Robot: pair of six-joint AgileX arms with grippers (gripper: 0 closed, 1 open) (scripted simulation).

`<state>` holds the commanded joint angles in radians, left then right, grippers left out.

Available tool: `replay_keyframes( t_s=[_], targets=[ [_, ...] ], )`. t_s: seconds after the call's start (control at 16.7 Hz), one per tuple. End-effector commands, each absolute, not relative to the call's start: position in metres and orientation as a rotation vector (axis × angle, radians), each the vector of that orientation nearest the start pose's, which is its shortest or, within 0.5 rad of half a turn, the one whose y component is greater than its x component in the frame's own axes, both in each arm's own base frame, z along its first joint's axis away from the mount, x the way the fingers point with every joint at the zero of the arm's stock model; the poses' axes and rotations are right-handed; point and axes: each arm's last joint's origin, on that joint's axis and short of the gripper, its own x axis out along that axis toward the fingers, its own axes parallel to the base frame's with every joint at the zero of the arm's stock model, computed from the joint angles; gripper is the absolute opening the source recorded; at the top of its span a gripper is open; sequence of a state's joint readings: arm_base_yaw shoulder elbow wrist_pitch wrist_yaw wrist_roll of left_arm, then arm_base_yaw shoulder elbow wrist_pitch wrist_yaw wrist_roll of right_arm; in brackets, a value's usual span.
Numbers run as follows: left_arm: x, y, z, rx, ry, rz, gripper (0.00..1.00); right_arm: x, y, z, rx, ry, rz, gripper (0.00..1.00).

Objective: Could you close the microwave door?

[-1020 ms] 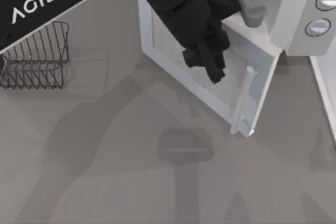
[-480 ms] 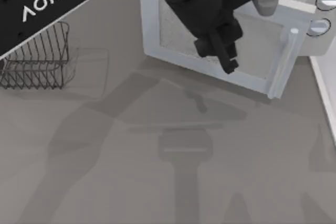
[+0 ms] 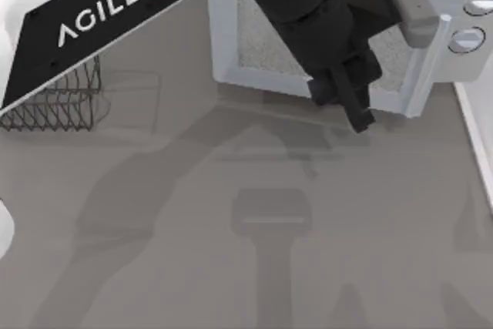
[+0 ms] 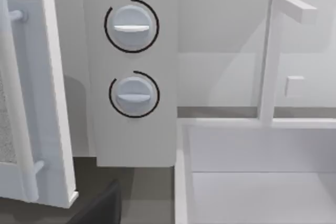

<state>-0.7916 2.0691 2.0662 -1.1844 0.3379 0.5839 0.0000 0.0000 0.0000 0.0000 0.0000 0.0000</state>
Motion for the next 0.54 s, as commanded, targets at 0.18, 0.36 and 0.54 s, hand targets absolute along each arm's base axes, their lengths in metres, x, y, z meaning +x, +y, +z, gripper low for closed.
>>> replay_keyframes(
  t_s=[0.18,0.36,0.54],
  targets=[
    [0.298,-0.324,0.298,0.742,0.907,-1.306,0.00,0.106,-0.001,0.160,0.000,0.000,0.000,1.00],
    [0.315,-0.312,0.313,0.728,0.850,-1.242,0.00,0.106,-0.001,0.160,0.000,0.000,0.000,1.00],
    [0.320,-0.309,0.307,0.715,0.871,-1.263,0.00,0.106,-0.001,0.160,0.000,0.000,0.000,1.00]
  ],
)
